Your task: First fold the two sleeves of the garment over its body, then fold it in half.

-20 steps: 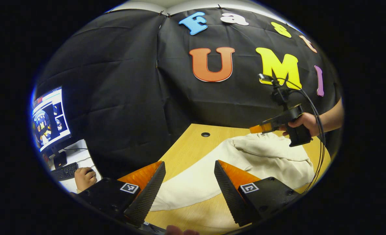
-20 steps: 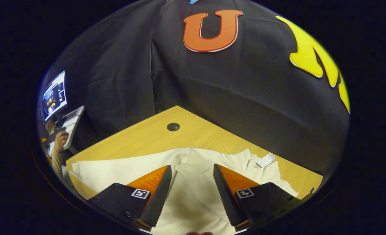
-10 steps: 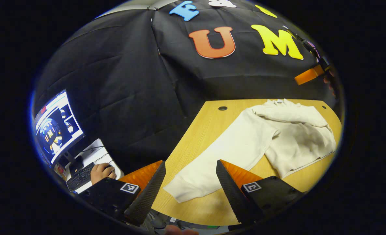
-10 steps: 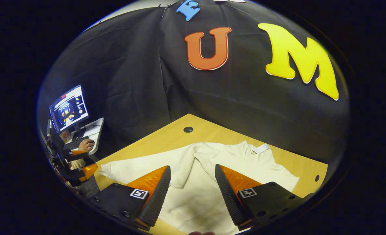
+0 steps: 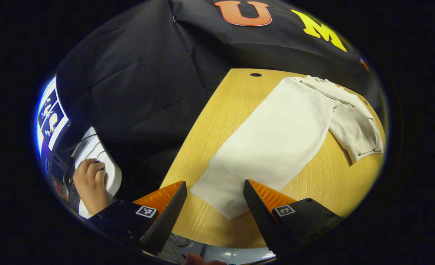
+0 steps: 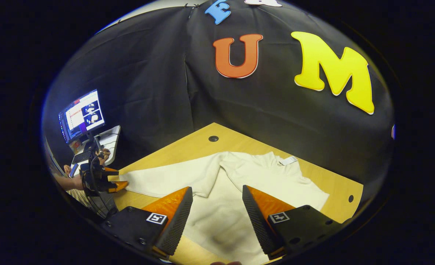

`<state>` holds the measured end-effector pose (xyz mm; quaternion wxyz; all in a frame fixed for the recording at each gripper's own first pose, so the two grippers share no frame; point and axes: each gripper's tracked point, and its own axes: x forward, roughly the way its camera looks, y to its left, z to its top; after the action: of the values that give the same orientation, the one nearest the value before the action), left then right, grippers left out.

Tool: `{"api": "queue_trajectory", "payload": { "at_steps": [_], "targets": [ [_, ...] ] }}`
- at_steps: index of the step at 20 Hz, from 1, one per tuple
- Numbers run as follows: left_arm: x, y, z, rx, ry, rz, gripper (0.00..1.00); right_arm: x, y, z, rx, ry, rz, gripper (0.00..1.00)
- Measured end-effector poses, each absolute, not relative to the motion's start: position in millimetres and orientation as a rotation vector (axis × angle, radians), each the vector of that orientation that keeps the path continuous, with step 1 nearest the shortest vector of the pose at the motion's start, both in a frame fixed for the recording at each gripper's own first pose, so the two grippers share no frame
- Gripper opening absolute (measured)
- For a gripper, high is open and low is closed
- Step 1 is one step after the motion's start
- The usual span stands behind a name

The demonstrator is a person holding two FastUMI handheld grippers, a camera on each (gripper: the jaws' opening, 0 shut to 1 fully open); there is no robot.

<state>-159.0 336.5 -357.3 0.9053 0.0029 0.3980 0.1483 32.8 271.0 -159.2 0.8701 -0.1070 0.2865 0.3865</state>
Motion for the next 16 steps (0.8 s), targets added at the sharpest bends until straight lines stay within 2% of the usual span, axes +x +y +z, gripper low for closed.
{"api": "queue_trajectory", "payload": {
  "at_steps": [3,7,8,9,10,11,12,16],
  "targets": [
    [-162,328,-366,-0.102,0.841,0.293,1.0,25,271,-155,-0.207,0.599,0.796,0.85],
    [-154,319,-366,-0.141,0.792,0.26,0.76,8,277,-151,-0.171,0.596,0.796,0.85],
    [-152,315,-365,-0.124,0.791,0.247,0.52,4,278,-151,-0.171,0.594,0.8,0.85],
    [-152,314,-364,-0.104,0.796,0.239,0.34,0,278,-150,-0.176,0.591,0.802,0.85],
    [-151,314,-362,-0.092,0.802,0.242,0.23,-3,278,-150,-0.183,0.587,0.803,0.85],
    [-151,316,-359,-0.088,0.795,0.252,0.19,-5,276,-150,-0.188,0.583,0.804,0.85],
    [-149,316,-355,-0.098,0.78,0.265,0.06,-7,273,-149,-0.19,0.575,0.804,0.85],
    [-137,311,-324,-0.163,0.733,0.269,0.03,-14,254,-142,-0.189,0.541,0.779,0.85]
  ]
}}
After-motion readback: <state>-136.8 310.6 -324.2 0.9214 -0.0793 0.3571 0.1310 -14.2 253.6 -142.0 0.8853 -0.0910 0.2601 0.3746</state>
